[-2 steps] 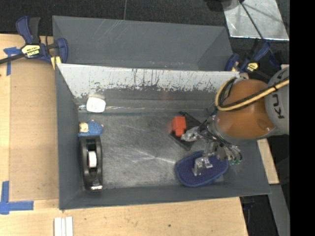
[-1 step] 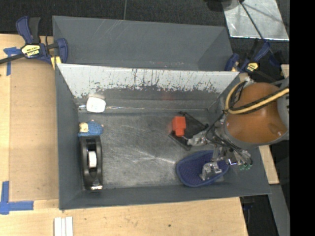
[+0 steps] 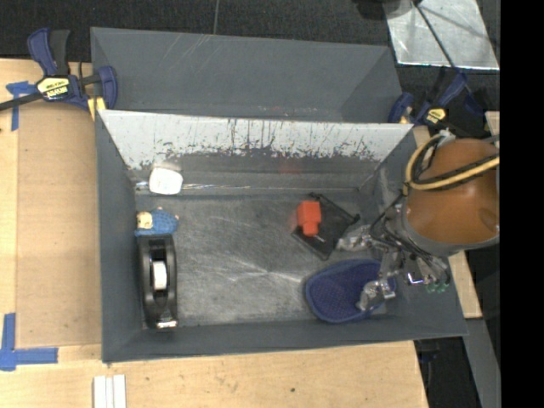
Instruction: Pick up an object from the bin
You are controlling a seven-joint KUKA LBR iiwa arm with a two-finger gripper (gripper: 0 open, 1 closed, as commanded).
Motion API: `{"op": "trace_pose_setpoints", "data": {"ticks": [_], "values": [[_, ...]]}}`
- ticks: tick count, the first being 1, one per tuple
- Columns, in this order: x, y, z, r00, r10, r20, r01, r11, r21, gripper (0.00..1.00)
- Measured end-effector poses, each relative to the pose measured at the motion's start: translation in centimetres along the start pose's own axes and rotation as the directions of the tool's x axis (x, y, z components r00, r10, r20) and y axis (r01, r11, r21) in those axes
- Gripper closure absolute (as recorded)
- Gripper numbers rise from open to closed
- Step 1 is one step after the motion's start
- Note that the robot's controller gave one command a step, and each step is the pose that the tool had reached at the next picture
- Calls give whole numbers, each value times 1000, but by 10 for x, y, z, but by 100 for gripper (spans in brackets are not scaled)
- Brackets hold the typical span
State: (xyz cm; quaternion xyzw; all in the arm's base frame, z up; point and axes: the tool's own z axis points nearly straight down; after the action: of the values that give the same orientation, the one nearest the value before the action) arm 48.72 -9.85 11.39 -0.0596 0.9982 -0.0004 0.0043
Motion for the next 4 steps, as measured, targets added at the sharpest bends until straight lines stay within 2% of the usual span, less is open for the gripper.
{"op": "trace_pose_setpoints", "data": {"ticks": [1,2,3,4], "values": [[-19,-1,38,982,186,-18,-186,982,1,0],[-19,-2,35,982,186,-16,-186,983,1,0],[-21,-2,33,983,185,-9,-185,983,1,100],[-23,-3,-25,983,185,0,-185,983,2,100]]}}
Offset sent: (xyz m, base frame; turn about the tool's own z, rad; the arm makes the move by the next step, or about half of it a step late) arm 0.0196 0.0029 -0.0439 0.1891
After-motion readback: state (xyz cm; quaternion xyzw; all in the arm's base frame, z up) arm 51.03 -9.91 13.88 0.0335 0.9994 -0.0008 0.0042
